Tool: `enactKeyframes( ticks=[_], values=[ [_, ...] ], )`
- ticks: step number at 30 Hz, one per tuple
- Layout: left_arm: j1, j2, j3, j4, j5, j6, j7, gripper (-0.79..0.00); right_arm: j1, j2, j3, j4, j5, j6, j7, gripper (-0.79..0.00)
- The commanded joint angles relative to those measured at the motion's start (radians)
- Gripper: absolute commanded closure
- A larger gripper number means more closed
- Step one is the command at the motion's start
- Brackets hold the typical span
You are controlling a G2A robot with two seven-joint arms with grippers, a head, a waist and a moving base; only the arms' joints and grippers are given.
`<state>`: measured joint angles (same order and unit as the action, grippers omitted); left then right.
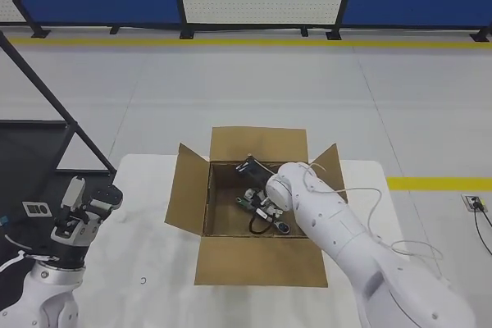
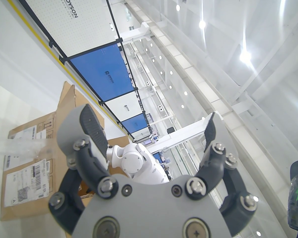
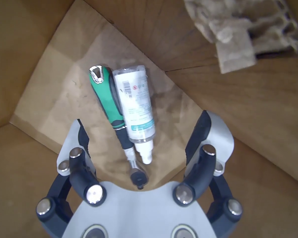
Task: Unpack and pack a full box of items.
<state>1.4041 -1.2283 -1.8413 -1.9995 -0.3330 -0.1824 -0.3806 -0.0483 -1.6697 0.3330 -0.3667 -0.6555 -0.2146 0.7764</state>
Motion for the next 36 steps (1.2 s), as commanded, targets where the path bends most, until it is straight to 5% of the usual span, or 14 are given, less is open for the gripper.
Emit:
enactKeyframes(
  ticks=[1, 6, 9, 11, 18, 36],
  values=[
    [0.0, 0.0, 0.0, 0.0, 0.0, 0.0, 0.0, -0.785, 0.001, -0.001, 0.002, 0.01, -0.007, -0.026, 0.0, -0.785],
    [0.0, 0.0, 0.0, 0.0, 0.0, 0.0, 0.0, -0.785, -0.001, -0.009, 0.001, 0.035, -0.032, -0.062, 0.013, -0.785],
    [0.0, 0.0, 0.0, 0.0, 0.0, 0.0, 0.0, -0.785, -0.002, -0.014, 0.007, 0.056, -0.034, -0.062, 0.007, -0.391],
    [0.0, 0.0, 0.0, 0.0, 0.0, 0.0, 0.0, -0.785, -0.002, -0.018, 0.01, 0.065, -0.037, -0.061, 0.003, -0.308],
    [0.0, 0.0, 0.0, 0.0, 0.0, 0.0, 0.0, -0.785, -0.007, -0.034, 0.018, 0.088, -0.051, -0.055, -0.001, -0.237],
    [0.0, 0.0, 0.0, 0.0, 0.0, 0.0, 0.0, -0.785, -0.024, -0.078, 0.03, 0.138, -0.085, -0.058, 0.022, -0.302]
  ],
)
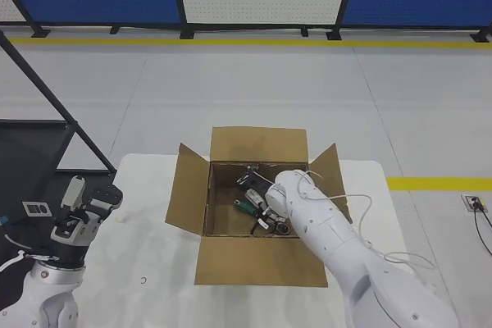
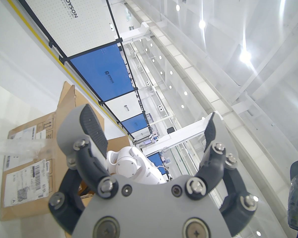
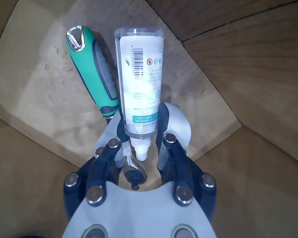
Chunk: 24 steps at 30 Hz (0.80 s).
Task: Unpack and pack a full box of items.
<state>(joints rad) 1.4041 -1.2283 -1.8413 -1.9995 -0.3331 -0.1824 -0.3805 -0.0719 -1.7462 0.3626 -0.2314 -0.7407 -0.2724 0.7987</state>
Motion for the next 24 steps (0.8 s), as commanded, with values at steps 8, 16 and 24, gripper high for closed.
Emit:
enactKeyframes(
  ticks=[8, 16, 24],
  values=[
    [0.0, 0.0, 0.0, 0.0, 0.0, 0.0, 0.0, -0.785, -0.004, -0.016, 0.009, 0.027, -0.012, 0.01, 0.007, -0.212],
    [0.0, 0.0, 0.0, 0.0, 0.0, 0.0, 0.0, -0.785, 0.008, -0.02, 0.026, 0.048, -0.01, 0.003, -0.018, 0.0],
    [0.0, 0.0, 0.0, 0.0, 0.0, 0.0, 0.0, -0.785, 0.025, -0.005, 0.046, 0.049, -0.01, -0.1, -0.091, 0.0]
  ],
)
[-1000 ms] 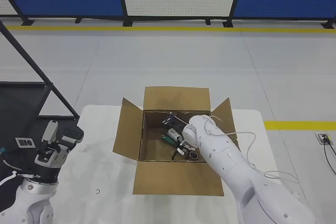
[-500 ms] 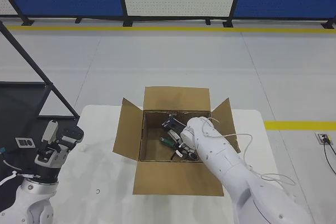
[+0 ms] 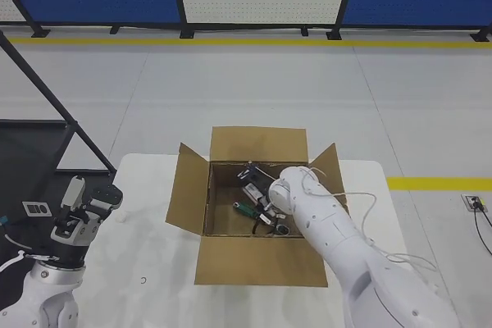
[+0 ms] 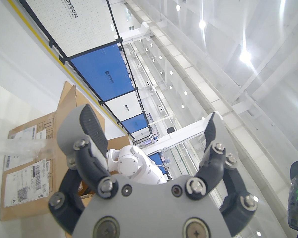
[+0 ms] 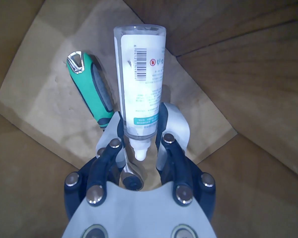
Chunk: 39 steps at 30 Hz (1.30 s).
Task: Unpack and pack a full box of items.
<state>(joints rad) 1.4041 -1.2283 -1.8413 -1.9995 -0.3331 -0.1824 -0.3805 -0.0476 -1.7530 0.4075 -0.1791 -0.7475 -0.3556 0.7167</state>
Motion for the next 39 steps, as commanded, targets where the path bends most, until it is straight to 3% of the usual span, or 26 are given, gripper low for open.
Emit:
enactKeyframes(
  ticks=[1, 14, 19, 22, 31, 32, 33, 35, 36, 37, 39],
  values=[
    [0.0, 0.0, 0.0, 0.0, 0.0, 0.0, 0.0, -0.785, 0.003, 0.005, 0.002, -0.005, -0.006, -0.03, -0.02, 0.0],
    [0.0, 0.0, 0.0, 0.0, 0.0, 0.0, 0.0, -0.785, -0.001, 0.07, 0.025, -0.085, -0.063, -0.19, -0.184, 0.0],
    [0.0, 0.0, 0.0, 0.0, 0.0, 0.0, 0.0, -0.785, -0.025, 0.112, 0.06, -0.163, -0.057, -0.159, -0.222, 0.0],
    [0.0, 0.0, 0.0, 0.0, 0.0, 0.0, 0.0, -0.785, -0.041, 0.144, 0.083, -0.222, -0.06, -0.126, -0.165, 0.0],
    [0.0, 0.0, 0.0, 0.0, 0.0, 0.0, 0.0, -0.785, -0.127, 0.224, 0.126, -0.519, -0.152, 0.124, 0.211, 0.0],
    [0.0, 0.0, 0.0, 0.0, 0.0, 0.0, 0.0, -0.785, -0.139, 0.234, 0.137, -0.553, -0.158, 0.144, 0.229, -0.028],
    [0.0, 0.0, 0.0, 0.0, 0.0, 0.0, 0.0, -0.785, -0.152, 0.244, 0.149, -0.586, -0.16, 0.144, 0.247, -0.262],
    [0.0, 0.0, 0.0, 0.0, 0.0, 0.0, 0.0, -0.785, -0.173, 0.264, 0.169, -0.641, -0.181, 0.149, 0.287, -0.456],
    [0.0, 0.0, 0.0, 0.0, 0.0, 0.0, 0.0, -0.785, -0.184, 0.272, 0.179, -0.668, -0.189, 0.152, 0.303, -0.603],
    [0.0, 0.0, 0.0, 0.0, 0.0, 0.0, 0.0, -0.785, -0.194, 0.279, 0.187, -0.689, -0.197, 0.157, 0.323, -0.671],
    [0.0, 0.0, 0.0, 0.0, 0.0, 0.0, 0.0, -0.785, -0.211, 0.289, 0.201, -0.72, -0.207, 0.158, 0.354, -0.69]
  ],
)
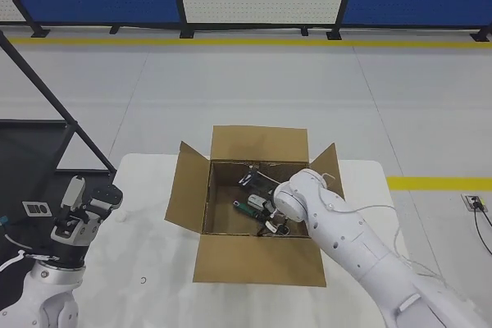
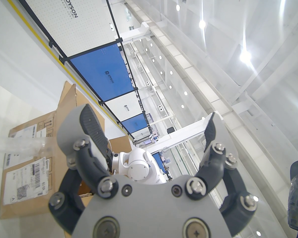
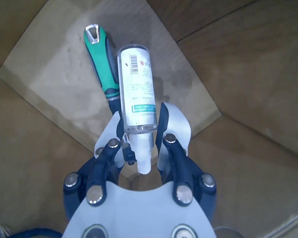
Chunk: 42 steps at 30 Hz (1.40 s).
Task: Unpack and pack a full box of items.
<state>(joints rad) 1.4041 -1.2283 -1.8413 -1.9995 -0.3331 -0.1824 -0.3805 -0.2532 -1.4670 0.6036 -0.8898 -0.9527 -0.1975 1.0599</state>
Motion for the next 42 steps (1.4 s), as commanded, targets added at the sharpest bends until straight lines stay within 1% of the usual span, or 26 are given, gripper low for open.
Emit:
enactKeyframes(
  ticks=[1, 3, 7, 8, 10, 11, 13, 15, 16, 19, 21, 24, 26, 27, 29, 34, 39, 42],
  values=[
    [0.0, 0.0, 0.0, 0.0, 0.0, 0.0, 0.0, -0.785, -0.011, 0.007, 0.012, -0.017, -0.004, -0.001, 0.02, -0.705],
    [0.0, 0.0, 0.0, 0.0, 0.0, 0.0, 0.0, -0.785, -0.018, 0.011, 0.022, -0.016, -0.006, 0.002, 0.036, -0.714],
    [0.0, 0.0, 0.0, 0.0, 0.0, 0.0, 0.0, -0.785, -0.014, 0.005, 0.028, 0.014, 0.005, -0.007, 0.048, -0.686],
    [0.0, 0.0, 0.0, 0.0, 0.0, 0.0, 0.0, -0.785, -0.012, 0.001, 0.028, 0.025, 0.01, -0.009, 0.045, -0.668],
    [0.0, 0.0, 0.0, 0.0, 0.0, 0.0, 0.0, -0.785, -0.004, -0.007, 0.023, 0.048, 0.013, -0.015, 0.033, -0.557],
    [0.0, 0.0, 0.0, 0.0, 0.0, 0.0, 0.0, -0.785, 0.001, -0.011, 0.022, 0.061, 0.016, -0.015, 0.025, -0.545],
    [0.0, 0.0, 0.0, 0.0, 0.0, 0.0, 0.0, -0.785, 0.01, -0.021, 0.015, 0.085, 0.015, -0.018, 0.001, -0.585],
    [0.0, 0.0, 0.0, 0.0, 0.0, 0.0, 0.0, -0.785, 0.02, -0.031, 0.006, 0.109, 0.007, -0.029, -0.026, -0.603],
    [0.0, 0.0, 0.0, 0.0, 0.0, 0.0, 0.0, -0.785, 0.026, -0.036, 0.002, 0.122, 0.003, -0.03, -0.04, -0.594],
    [0.0, 0.0, 0.0, 0.0, 0.0, 0.0, 0.0, -0.785, 0.044, -0.053, -0.01, 0.162, -0.01, -0.032, -0.069, -0.696],
    [0.0, 0.0, 0.0, 0.0, 0.0, 0.0, 0.0, -0.785, 0.058, -0.064, -0.018, 0.195, -0.018, -0.026, -0.084, -0.717],
    [0.0, 0.0, 0.0, 0.0, 0.0, 0.0, 0.0, -0.785, 0.079, -0.082, -0.023, 0.241, -0.016, -0.021, -0.114, -0.699],
    [0.0, 0.0, 0.0, 0.0, 0.0, 0.0, 0.0, -0.785, 0.092, -0.093, -0.025, 0.271, -0.013, -0.028, -0.128, -0.696],
    [0.0, 0.0, 0.0, 0.0, 0.0, 0.0, 0.0, -0.785, 0.098, -0.098, -0.027, 0.287, -0.014, -0.029, -0.134, -0.711],
    [0.0, 0.0, 0.0, 0.0, 0.0, 0.0, 0.0, -0.785, 0.108, -0.11, -0.033, 0.318, -0.017, -0.027, -0.143, -0.699],
    [0.0, 0.0, 0.0, 0.0, 0.0, 0.0, 0.0, -0.785, 0.131, -0.144, -0.044, 0.406, -0.002, -0.042, -0.152, -0.717],
    [0.0, 0.0, 0.0, 0.0, 0.0, 0.0, 0.0, -0.785, 0.146, -0.178, -0.052, 0.494, 0.014, -0.056, -0.172, -0.693],
    [0.0, 0.0, 0.0, 0.0, 0.0, 0.0, 0.0, -0.785, 0.155, -0.197, -0.055, 0.538, 0.025, -0.073, -0.168, -0.699]
  ],
)
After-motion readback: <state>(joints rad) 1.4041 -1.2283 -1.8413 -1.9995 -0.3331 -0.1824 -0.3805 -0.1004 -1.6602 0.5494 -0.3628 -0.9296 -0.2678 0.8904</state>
